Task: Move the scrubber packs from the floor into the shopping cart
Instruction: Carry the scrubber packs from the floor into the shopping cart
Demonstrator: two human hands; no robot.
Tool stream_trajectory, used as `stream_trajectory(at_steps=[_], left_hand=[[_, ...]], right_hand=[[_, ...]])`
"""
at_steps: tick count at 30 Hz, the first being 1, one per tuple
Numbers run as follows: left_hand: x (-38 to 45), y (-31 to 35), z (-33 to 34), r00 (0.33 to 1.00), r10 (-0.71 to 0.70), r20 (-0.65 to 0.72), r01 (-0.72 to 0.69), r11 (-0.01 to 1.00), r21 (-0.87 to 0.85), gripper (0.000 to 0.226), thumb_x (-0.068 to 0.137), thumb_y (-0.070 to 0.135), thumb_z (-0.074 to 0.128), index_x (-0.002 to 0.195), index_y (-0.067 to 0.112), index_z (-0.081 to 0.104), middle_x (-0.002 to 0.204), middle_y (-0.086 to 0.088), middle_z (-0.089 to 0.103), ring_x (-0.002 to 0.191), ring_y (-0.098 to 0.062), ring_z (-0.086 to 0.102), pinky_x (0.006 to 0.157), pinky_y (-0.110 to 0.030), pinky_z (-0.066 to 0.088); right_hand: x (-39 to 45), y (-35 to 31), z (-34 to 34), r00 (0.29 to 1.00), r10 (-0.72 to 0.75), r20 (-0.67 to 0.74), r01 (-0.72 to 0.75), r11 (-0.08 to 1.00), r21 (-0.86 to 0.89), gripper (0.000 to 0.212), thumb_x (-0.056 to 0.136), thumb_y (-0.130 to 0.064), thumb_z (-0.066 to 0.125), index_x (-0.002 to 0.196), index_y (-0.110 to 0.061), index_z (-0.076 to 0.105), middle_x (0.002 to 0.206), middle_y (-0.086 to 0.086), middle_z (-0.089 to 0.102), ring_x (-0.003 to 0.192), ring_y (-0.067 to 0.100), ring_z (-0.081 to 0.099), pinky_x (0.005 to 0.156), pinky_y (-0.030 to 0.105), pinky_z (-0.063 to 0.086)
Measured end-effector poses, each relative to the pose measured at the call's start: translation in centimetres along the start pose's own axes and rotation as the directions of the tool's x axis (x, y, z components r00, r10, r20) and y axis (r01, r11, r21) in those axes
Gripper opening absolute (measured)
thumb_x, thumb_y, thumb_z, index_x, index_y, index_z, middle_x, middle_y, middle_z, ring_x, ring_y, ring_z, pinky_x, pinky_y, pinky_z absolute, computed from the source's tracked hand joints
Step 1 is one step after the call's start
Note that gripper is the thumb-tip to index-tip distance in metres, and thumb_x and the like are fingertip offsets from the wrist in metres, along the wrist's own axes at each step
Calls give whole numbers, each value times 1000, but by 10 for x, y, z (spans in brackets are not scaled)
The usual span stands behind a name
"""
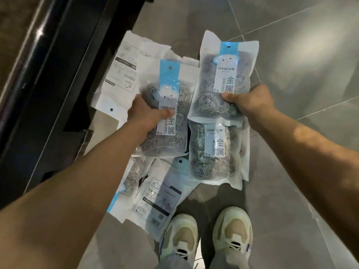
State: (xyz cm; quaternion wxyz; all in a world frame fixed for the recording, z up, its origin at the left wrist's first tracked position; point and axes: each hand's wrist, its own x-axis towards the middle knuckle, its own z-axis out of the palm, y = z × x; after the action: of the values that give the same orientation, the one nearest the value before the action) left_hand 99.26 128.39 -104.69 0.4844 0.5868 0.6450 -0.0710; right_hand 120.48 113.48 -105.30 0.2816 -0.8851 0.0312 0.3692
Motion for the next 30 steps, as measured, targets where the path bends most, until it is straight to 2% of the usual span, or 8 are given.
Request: stream_trajectory(at_steps=[4,9,12,15,17,24,28,30], left_hand=[[-21,7,-5,998,33,-50,-33,999,3,83,66,36,93,130,20,43,133,-4,59,120,-28,59,101,-48,53],[-54,24,-30,996,72,-50,-75,995,-69,79,71,29,92,135,24,45,134,3,62,119,-20,61,101,-41,53],[-93,49,-56,996,85,-37,-90,984,-153,73,71,20,92,130,25,50,123,6,67,109,-16,67,89,-35,58],[-147,86,-89,993,116,-14,-116,966,-233,70,72,12,91,130,23,53,115,5,73,99,-15,74,71,-29,62],[-194,120,-118,988,153,17,-141,946,-293,70,72,9,90,130,26,55,111,6,76,97,-13,75,74,-32,63],[-422,283,-258,893,442,89,-383,847,-368,56,77,8,87,125,21,62,114,-2,77,104,-23,75,94,-53,58],[-556,359,-333,805,589,70,-512,750,-418,68,69,15,91,129,23,61,122,-3,74,114,-26,71,100,-53,53],[-614,394,-361,746,665,44,-587,687,-428,73,63,22,93,129,24,61,121,0,75,114,-24,71,100,-48,54]], right_hand=[[-30,-10,-2,999,-45,-28,43,997,-70,75,73,-41,90,125,-9,48,125,11,64,115,34,62,99,51,52],[-63,-18,-22,999,34,12,-35,996,86,65,74,-19,91,121,-9,47,112,10,67,100,33,69,90,51,59],[-100,-26,-55,995,70,70,-86,964,250,59,79,-8,85,126,-13,50,113,10,70,95,29,72,85,49,62],[-157,-44,-107,982,11,188,-92,898,430,39,89,2,74,122,-11,59,111,9,75,96,25,74,86,46,62],[-204,-63,-154,974,-32,223,-84,866,492,30,91,1,71,115,-16,62,112,8,75,96,24,75,85,45,62],[-398,-160,-371,948,-247,201,51,739,672,46,81,5,76,119,-9,54,107,12,76,81,14,76,66,30,63],[-515,-213,-488,922,-366,126,181,695,696,101,31,-26,102,119,-8,55,99,12,79,81,23,77,69,38,65],[-568,-232,-531,898,-438,28,277,615,738,72,54,2,88,118,-10,56,88,8,80,72,19,76,61,34,64]])
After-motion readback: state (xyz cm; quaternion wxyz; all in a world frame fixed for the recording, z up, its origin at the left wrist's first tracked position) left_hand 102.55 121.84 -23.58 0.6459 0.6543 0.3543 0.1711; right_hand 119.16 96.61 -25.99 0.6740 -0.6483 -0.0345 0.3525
